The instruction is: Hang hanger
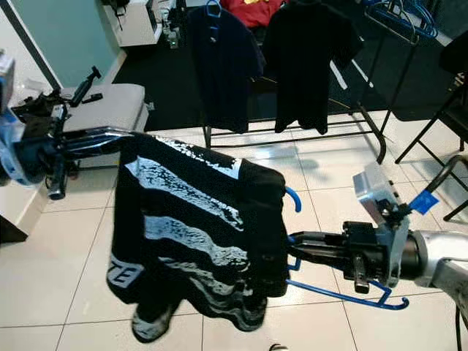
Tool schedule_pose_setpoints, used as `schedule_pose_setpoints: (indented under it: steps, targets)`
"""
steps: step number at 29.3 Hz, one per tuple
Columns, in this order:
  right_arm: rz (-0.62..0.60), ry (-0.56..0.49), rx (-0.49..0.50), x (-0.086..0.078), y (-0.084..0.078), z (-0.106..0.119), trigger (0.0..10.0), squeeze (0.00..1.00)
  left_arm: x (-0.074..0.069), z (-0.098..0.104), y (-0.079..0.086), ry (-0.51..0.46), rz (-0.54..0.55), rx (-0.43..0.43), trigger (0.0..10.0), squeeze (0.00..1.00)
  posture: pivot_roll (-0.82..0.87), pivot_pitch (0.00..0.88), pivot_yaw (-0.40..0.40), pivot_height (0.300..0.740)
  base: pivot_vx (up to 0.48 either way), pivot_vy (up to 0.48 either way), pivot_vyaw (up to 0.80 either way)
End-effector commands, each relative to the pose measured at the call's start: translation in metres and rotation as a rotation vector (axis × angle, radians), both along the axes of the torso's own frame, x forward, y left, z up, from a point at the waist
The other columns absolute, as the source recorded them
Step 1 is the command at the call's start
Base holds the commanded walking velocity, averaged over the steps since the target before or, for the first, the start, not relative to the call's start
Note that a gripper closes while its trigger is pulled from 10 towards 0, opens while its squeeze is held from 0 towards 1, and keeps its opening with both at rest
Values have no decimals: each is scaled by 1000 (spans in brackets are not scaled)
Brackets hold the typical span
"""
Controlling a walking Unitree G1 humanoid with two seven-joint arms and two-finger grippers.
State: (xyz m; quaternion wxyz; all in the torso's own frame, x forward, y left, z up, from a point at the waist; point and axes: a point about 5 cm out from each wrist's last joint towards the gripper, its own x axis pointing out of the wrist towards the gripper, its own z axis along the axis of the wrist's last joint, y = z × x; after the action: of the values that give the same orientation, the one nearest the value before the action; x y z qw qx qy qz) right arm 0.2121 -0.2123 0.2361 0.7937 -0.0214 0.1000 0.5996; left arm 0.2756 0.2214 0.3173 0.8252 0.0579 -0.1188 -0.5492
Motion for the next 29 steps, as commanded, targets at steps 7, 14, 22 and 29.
schedule_pose_setpoints:
  steps: [7,14,22,29]
  targets:
    - [21,-31,19,-4,6,4,0,0,6,-4,9,17,60,-13,0,0,-55,132,54,740,0,0,0]
    - [37,-35,-6,-7,8,5,0,0,24,-3,21,18,211,-115,0,0,-63,133,52,740,0,0,0]
    - [17,-62,1,-5,8,7,0,0,14,-4,2,40,52,-122,0,0,-57,136,56,740,0,0,0]
    - [0,-109,1,-1,7,15,0,0,13,-9,-10,45,19,-130,0,0,-57,135,57,740,0,0,0]
